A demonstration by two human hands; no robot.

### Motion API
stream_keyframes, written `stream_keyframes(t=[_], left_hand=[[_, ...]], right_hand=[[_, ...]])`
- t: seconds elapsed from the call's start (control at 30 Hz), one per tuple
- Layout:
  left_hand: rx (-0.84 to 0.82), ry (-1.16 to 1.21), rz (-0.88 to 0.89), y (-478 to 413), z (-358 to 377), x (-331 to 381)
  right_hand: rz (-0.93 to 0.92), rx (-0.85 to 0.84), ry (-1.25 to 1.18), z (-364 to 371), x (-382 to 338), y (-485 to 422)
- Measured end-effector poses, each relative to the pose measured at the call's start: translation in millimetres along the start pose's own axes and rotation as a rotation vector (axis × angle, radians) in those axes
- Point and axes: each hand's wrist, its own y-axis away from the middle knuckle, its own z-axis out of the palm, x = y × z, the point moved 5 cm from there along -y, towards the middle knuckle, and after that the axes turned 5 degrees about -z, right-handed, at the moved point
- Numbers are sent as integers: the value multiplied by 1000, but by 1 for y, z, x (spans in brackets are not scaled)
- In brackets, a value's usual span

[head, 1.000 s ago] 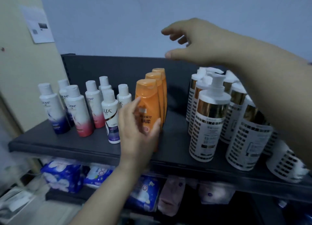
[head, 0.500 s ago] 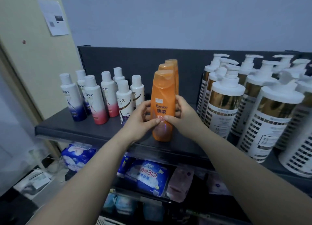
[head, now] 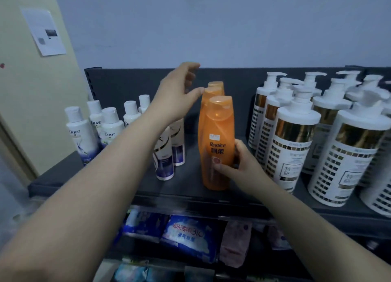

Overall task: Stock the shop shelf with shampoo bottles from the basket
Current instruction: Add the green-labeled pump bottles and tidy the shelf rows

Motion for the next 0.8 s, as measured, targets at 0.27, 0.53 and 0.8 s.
stream_keyframes(t=[0.27,0.53,0.8], left_hand=[[-524,-129,-91,-50,45,-11],[-547,14,-119,-53,63,-13],[-566,27,-119,-54,68,-8]], right_hand=[[-23,-16,15,-6,3,3],[-22,-35,28,-7,4,3],[-26,-38,9,-6,1,4]])
